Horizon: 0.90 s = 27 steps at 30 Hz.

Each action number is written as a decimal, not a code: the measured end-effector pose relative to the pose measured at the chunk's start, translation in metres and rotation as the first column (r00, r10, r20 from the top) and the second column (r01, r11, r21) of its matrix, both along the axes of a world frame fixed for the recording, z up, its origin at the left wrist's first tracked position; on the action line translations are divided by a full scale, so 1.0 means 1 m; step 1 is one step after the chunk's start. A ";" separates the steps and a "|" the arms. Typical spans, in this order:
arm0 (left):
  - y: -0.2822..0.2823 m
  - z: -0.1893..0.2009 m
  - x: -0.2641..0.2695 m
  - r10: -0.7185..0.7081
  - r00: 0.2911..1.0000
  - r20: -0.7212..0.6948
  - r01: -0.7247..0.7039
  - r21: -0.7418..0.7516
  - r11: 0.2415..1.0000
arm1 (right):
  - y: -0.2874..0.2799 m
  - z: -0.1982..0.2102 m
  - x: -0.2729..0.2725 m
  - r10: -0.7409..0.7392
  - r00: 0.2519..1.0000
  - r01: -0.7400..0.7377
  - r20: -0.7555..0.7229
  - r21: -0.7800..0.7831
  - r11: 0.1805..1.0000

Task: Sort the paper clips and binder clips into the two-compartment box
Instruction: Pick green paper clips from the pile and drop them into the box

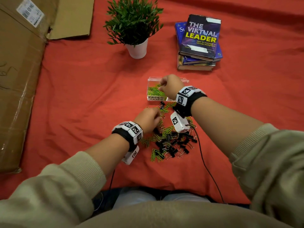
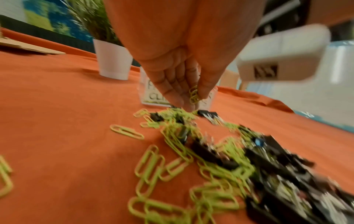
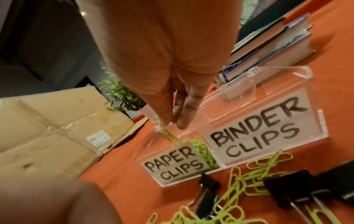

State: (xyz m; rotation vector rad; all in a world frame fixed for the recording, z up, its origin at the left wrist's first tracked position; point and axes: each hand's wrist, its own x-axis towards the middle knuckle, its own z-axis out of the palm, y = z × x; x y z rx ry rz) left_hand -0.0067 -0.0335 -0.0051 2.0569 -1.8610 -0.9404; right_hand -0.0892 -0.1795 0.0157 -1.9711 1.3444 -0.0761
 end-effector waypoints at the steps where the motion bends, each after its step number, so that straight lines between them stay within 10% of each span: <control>1: -0.001 0.004 0.005 0.034 0.999 -0.020 -0.034 0.003 0.999 | 0.001 -0.001 0.000 0.032 0.999 -0.032 -0.028 -0.008 0.999; 11: -0.073 0.033 0.030 0.178 0.984 -0.003 -0.177 -0.139 0.974 | 0.036 0.004 -0.065 -0.150 0.972 0.160 0.180 -0.042 0.986; 20: -0.060 0.017 0.016 0.174 0.968 0.182 -0.111 -0.309 0.944 | 0.075 -0.042 -0.071 0.196 0.980 -0.200 -0.040 -0.130 0.971; 27: 0.003 -0.028 0.011 0.185 0.971 0.154 -0.183 -0.026 0.983 | 0.073 -0.045 -0.075 0.123 0.976 -0.145 -0.180 -0.115 0.983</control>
